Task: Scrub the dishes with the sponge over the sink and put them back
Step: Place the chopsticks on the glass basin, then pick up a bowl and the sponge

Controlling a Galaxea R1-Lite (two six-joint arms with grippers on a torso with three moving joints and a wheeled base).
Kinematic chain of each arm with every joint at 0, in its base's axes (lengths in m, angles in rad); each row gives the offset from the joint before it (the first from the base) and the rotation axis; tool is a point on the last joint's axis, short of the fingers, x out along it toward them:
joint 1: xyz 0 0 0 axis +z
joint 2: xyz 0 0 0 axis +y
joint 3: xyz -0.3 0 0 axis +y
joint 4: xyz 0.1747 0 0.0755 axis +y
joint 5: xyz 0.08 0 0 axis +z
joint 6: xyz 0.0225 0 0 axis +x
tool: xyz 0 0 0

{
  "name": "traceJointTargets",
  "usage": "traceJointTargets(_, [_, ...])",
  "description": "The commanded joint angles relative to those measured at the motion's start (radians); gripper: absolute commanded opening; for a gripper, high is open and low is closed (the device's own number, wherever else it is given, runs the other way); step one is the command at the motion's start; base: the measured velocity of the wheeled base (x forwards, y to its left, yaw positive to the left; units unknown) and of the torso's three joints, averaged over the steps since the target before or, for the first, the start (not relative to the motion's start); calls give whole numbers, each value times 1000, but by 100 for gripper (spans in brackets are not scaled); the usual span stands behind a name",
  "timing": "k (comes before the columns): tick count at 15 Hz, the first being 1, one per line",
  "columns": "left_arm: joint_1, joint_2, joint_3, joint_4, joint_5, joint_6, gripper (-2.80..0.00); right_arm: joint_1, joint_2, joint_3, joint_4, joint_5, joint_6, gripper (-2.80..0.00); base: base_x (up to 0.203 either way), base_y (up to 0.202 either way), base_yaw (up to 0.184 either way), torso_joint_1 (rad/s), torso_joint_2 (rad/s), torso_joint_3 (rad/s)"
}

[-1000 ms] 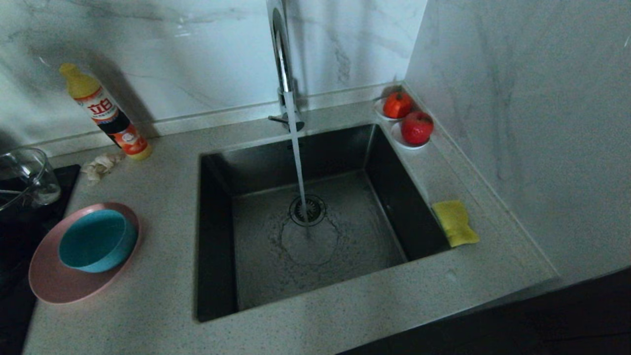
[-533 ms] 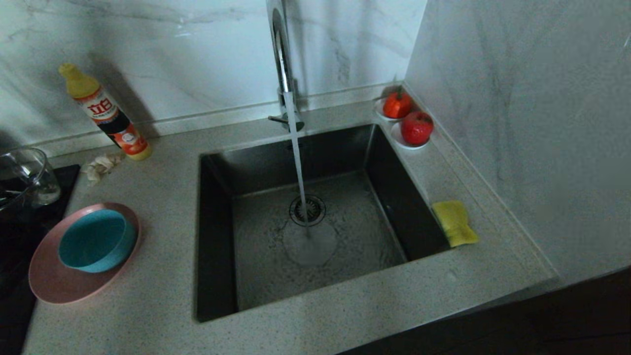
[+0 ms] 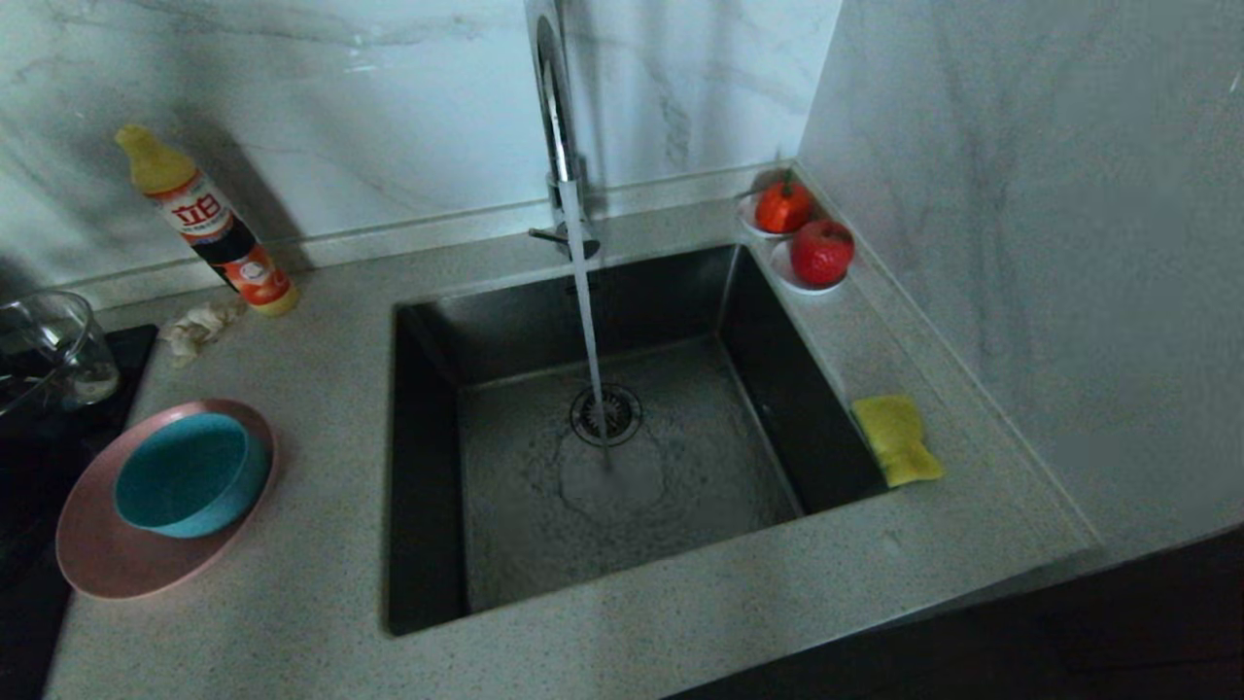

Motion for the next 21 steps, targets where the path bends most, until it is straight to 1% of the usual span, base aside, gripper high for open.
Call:
traceJointTargets(1, [-3, -4, 5, -4, 10, 0, -280, 0, 1, 0, 0, 0, 0, -280, 0, 0, 0, 0, 0, 0])
traceJointTargets(2, [-3, -7, 8, -3, 11, 0, -280, 0, 1, 0, 0, 0, 0, -280, 0, 0, 0, 0, 0, 0])
traceJointTargets(3, [-4, -14, 9, 8, 11, 2, 0, 0, 1, 0, 0, 0, 0, -280, 0, 0, 0, 0, 0, 0])
traceJointTargets(9, [-4, -85, 26, 79, -4, 3, 0, 0, 1, 0, 0, 0, 0, -280, 0, 0, 0, 0, 0, 0])
traceJointTargets(11, [-4, -129, 5, 92, -7, 1, 0, 0, 1, 0, 0, 0, 0, -280, 0, 0, 0, 0, 0, 0])
traceJointTargets(13, [-5, -195, -46, 143, -14, -2, 0, 0, 1, 0, 0, 0, 0, -280, 0, 0, 0, 0, 0, 0])
traceJointTargets(15, [-5, -252, -107, 238, -14, -29, 0, 0, 1, 0, 0, 0, 0, -280, 0, 0, 0, 0, 0, 0])
traceJointTargets(17, [-4, -322, -168, 359, -14, -61, 0, 0, 1, 0, 0, 0, 0, -280, 0, 0, 0, 0, 0, 0])
traceJointTargets(20, [-3, -438, -261, 575, -21, -108, 0, 0, 1, 0, 0, 0, 0, -280, 0, 0, 0, 0, 0, 0])
traceJointTargets(21, [-3, -478, -281, 655, -36, -121, 0, 0, 1, 0, 0, 0, 0, -280, 0, 0, 0, 0, 0, 0])
